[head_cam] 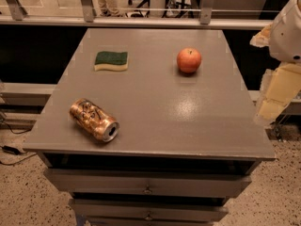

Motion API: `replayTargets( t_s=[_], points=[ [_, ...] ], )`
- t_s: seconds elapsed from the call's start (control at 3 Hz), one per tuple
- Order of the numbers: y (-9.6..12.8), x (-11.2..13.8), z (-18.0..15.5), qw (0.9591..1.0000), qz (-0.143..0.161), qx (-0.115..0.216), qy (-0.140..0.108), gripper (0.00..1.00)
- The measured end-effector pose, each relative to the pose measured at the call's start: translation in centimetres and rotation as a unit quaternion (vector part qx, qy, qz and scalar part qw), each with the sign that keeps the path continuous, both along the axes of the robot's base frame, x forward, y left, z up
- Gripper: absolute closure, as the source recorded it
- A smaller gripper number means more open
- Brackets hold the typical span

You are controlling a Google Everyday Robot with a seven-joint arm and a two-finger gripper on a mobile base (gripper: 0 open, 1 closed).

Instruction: Pick sponge

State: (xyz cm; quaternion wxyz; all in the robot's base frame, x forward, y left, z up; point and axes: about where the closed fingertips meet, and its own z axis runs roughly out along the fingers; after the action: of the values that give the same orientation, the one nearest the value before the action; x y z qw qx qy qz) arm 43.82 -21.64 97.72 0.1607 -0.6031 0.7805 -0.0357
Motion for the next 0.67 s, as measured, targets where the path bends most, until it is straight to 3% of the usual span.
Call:
replayTargets(
  t_s=[0.33, 0.67],
  points=[
    [0.0, 0.0, 0.0, 1.0, 0.0, 0.0, 0.0, 0.0],
    [2.4, 1.8, -0.9, 0.9997, 0.015, 0.018, -0.008, 0.0]
  ],
)
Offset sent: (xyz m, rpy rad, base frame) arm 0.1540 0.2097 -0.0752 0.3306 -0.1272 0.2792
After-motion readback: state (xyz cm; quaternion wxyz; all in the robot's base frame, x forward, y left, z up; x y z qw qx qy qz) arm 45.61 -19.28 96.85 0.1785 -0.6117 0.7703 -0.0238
